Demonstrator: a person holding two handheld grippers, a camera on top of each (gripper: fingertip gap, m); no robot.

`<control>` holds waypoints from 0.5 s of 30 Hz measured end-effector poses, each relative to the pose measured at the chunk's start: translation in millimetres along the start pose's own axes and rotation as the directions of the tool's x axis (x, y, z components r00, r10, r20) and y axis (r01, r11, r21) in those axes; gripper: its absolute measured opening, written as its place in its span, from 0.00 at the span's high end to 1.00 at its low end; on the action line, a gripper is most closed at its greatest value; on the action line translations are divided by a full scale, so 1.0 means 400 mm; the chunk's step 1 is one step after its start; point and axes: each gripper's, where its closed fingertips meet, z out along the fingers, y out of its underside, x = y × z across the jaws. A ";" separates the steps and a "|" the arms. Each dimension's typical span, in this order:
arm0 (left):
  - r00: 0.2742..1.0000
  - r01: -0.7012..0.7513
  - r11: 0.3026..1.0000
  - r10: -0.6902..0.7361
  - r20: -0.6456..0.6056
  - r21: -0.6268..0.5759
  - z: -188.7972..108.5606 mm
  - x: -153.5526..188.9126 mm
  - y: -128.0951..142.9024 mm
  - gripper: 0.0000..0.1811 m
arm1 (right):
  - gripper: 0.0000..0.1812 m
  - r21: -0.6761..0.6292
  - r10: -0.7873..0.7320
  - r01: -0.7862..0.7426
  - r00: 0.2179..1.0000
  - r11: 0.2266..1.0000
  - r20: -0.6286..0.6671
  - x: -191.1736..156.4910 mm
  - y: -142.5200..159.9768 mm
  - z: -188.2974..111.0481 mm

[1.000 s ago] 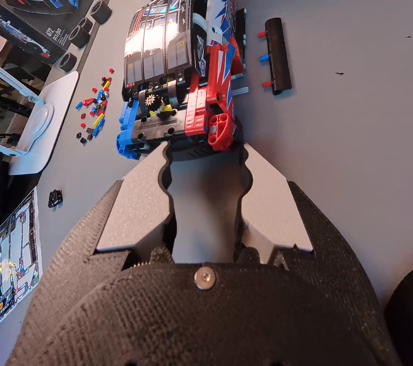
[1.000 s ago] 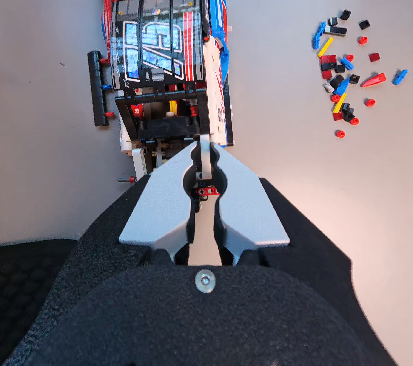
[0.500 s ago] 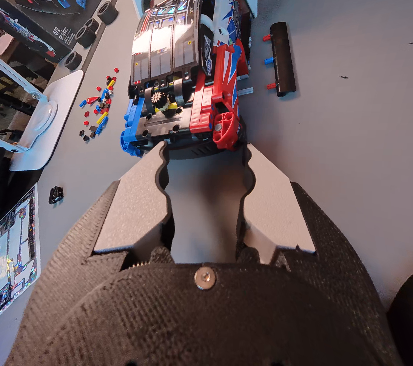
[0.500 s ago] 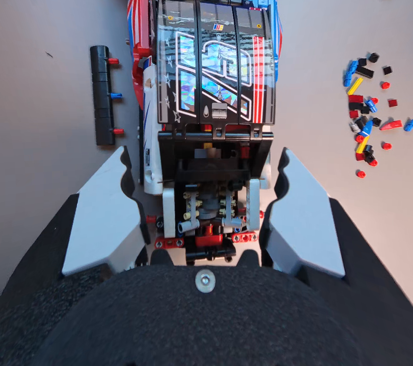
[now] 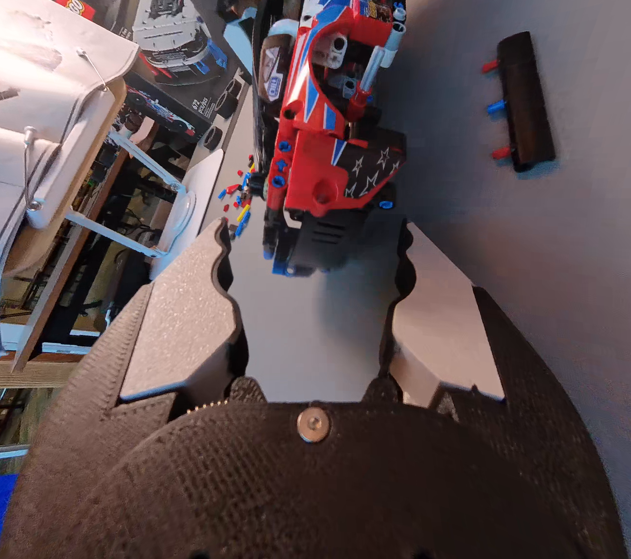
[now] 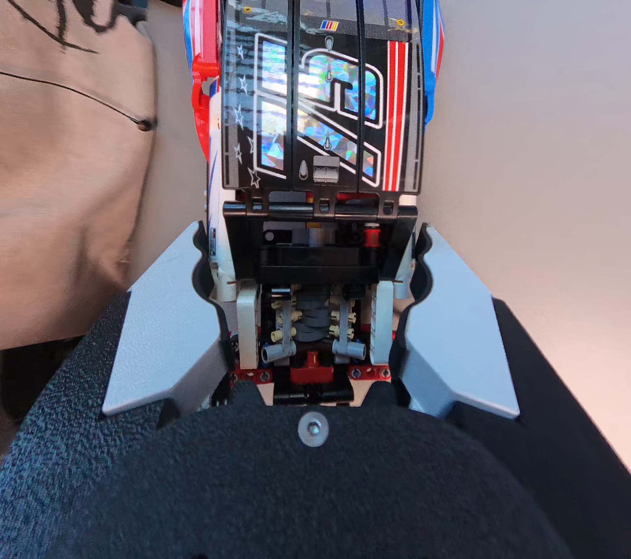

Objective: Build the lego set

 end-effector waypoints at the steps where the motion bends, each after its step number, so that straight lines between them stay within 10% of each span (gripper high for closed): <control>1: 1.000 -0.001 1.000 0.001 0.006 0.017 0.017 -0.011 -0.011 0.49 | 0.35 0.002 0.027 -0.028 0.998 1.000 0.061 -0.006 -0.005 -0.003; 5: 0.999 0.042 0.996 -0.040 -0.030 0.082 0.050 -0.023 -0.038 0.63 | 0.36 0.010 0.085 -0.088 0.984 0.996 0.154 -0.006 -0.009 -0.026; 9: 0.939 0.331 0.939 -0.318 -0.126 0.094 0.043 -0.042 -0.031 0.63 | 0.38 0.318 -0.020 0.065 0.989 0.946 -0.144 0.000 -0.083 -0.169; 15: 0.588 0.773 0.632 -0.747 -0.310 -0.058 0.042 -0.064 -0.025 0.63 | 0.39 0.305 0.014 0.265 0.733 0.915 -0.680 0.012 0.028 -0.246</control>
